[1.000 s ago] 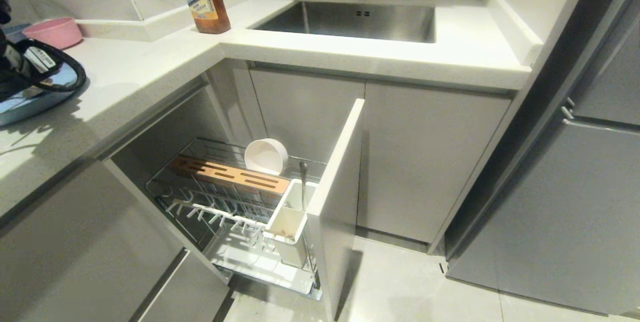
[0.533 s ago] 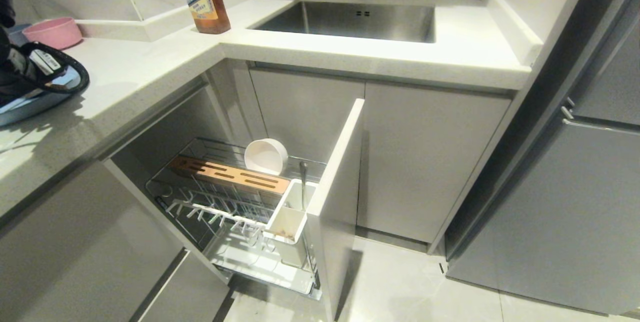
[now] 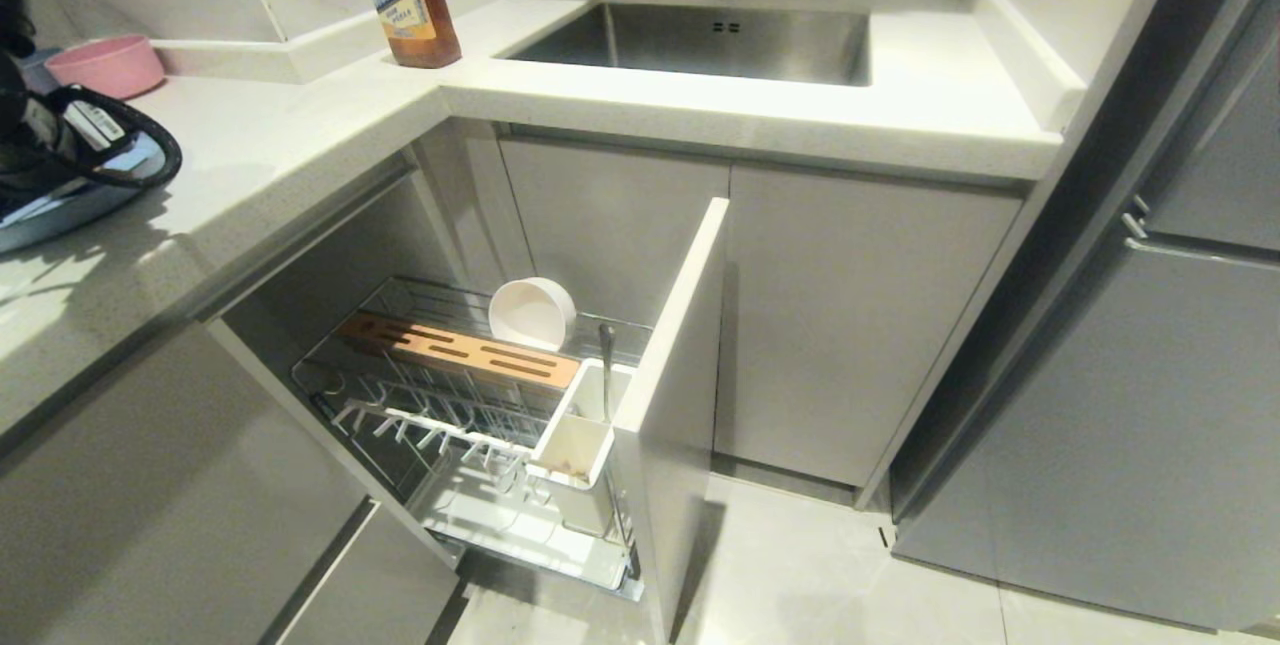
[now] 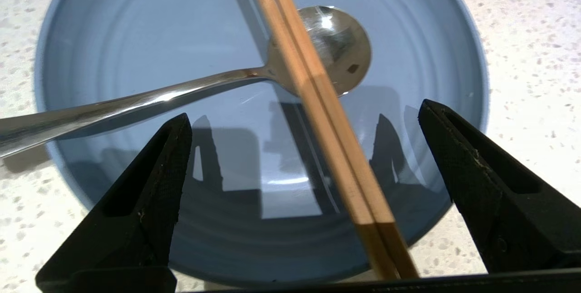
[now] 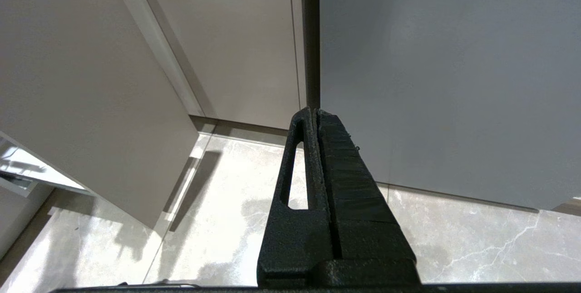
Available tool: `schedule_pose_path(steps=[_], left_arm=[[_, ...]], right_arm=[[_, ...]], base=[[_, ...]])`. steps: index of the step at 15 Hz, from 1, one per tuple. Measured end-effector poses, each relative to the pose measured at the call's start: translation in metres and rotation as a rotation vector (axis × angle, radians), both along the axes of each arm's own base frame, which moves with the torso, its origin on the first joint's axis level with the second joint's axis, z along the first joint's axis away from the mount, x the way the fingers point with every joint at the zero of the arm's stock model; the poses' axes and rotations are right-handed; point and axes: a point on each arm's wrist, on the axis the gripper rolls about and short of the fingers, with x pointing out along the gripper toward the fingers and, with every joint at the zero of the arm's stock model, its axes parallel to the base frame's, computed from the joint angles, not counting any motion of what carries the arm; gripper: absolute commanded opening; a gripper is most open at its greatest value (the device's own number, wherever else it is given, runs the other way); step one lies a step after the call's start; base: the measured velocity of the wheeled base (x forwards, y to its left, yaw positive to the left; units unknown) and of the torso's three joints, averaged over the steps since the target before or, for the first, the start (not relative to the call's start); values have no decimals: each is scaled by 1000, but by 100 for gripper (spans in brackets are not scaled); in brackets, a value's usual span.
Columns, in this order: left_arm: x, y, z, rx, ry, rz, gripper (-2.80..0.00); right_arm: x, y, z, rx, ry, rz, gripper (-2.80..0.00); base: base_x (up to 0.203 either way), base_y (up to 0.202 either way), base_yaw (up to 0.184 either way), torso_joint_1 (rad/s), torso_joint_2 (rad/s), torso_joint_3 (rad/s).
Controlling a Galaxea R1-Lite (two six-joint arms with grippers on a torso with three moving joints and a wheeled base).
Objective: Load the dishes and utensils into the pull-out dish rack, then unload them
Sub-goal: Pick up the chopsticks and place it in the cupboard
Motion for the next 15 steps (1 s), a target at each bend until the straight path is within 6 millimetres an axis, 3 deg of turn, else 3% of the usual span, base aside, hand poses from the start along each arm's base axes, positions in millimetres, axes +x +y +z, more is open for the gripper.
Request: schedule_pose_path(steps=[8,9,15], left_arm=[[4,3,-2,-5,-4,-7,0],[4,3,-2,-5,-4,-7,-280],[3,3,-2,-4,-5,-6,-280]], right_arm=[[0,0,0,0,0,0,-280],[0,0,0,0,0,0,-280],[0,0,0,0,0,0,-280]], base=[[0,0,0,0,0,0],[0,0,0,0,0,0],[0,0,0,0,0,0]])
